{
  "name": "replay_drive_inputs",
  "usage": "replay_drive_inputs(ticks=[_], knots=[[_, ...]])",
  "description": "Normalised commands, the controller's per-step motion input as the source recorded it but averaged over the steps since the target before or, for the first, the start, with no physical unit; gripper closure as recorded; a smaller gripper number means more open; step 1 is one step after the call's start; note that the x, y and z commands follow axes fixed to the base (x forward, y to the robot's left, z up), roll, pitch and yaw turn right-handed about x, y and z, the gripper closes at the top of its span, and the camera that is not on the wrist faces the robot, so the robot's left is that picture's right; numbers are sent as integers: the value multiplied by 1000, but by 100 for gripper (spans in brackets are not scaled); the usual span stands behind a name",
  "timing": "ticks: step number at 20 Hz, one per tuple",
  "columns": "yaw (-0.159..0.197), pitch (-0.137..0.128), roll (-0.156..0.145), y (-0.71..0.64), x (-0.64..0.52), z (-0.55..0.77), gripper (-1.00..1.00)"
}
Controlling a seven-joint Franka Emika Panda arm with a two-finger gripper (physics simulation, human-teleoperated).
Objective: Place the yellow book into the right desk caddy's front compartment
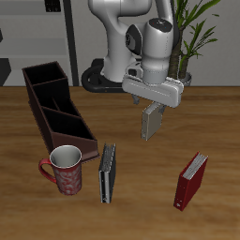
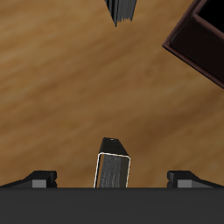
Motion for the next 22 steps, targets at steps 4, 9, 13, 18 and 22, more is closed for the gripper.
replay_drive_inputs(ticks=[4,9,13,18,22], knots=[[2,10,4,8,1,-155,-100],[-21,16,-12,-27,6,-194,-100],[12,27,6,11,29,-200,-100],[-2,47,24,36,32,-276,-100],[-21,19,32,34,-40,-29,100]])
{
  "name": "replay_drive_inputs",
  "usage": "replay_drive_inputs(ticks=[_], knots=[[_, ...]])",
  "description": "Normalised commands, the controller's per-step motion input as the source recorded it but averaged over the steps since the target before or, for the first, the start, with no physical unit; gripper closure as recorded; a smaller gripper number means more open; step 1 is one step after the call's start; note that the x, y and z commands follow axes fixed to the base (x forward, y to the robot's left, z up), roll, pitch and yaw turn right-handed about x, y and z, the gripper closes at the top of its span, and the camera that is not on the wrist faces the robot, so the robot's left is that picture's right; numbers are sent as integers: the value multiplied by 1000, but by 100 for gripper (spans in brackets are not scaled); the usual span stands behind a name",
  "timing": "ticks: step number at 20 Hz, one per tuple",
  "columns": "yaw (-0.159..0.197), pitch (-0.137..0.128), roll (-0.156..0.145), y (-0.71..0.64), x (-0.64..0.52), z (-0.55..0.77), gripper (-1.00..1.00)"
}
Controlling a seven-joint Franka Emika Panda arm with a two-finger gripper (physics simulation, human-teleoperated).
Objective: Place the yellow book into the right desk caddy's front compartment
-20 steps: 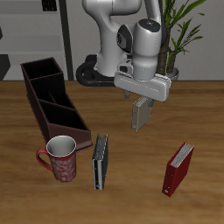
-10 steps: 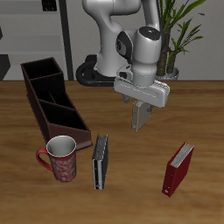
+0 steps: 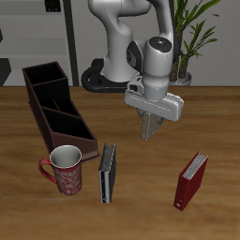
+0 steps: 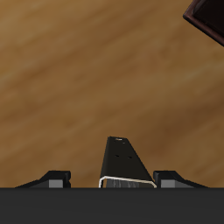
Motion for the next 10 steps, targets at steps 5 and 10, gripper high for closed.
replay_drive_inputs(ticks=[5,10], knots=[[-8,-17,2,-28,-48,102,100],[29,-67,14,-55,-115,401,100]])
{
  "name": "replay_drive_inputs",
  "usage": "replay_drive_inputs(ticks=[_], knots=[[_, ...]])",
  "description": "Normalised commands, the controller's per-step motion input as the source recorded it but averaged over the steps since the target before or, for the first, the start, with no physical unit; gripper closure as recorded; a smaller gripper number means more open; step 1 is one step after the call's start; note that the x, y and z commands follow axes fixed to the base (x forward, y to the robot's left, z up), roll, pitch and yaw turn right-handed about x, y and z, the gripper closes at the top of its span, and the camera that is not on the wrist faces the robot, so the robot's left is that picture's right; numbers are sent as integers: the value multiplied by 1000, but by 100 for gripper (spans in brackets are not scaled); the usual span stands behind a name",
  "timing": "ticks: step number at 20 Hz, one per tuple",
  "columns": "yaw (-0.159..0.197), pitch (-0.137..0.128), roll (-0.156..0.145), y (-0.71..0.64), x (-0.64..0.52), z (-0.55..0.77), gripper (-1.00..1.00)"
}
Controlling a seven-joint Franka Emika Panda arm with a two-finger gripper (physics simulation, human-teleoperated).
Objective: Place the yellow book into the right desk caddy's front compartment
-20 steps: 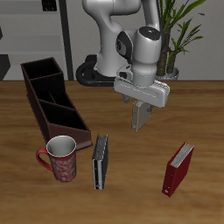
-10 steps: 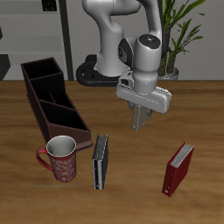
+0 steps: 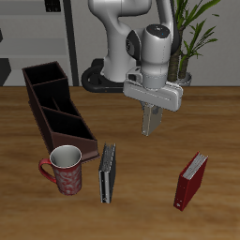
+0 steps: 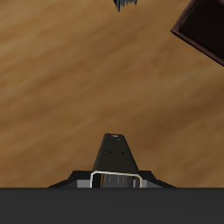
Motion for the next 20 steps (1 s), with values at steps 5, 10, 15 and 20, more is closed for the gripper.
replay_drive_inputs(ticks=[5,10,15,20], knots=[[118,-53,16,-68,-105,375,100],[212,-53,25,-109,-187,544,100],[151,7,-37,-281,-152,211,100],[223,-5,-21,-261,-130,251,100]])
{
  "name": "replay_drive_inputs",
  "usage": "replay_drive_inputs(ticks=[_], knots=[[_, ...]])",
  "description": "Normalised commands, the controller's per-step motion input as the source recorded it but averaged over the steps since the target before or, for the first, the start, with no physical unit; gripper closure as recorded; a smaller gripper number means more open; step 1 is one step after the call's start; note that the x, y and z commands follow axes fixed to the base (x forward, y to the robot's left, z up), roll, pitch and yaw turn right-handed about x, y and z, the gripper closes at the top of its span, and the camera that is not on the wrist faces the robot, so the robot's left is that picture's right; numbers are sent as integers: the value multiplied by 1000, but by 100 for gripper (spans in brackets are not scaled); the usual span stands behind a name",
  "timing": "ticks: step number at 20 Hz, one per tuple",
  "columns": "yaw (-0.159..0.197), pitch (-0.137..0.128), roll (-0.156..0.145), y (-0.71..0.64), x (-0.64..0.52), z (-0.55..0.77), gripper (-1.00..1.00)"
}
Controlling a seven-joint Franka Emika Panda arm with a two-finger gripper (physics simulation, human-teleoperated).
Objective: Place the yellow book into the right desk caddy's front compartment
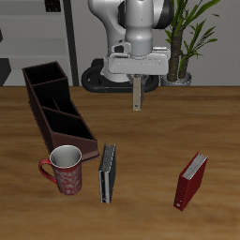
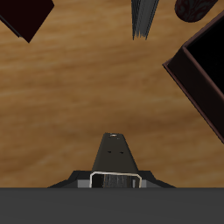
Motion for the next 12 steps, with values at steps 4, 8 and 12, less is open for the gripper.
replay_drive_inputs(ticks=[4,8,12], knots=[[211,-11,-44,-296,-154,247,100],[173,-32,-37,-333,-160,290,100],[135,-13,-19,-332,-113,132,100]])
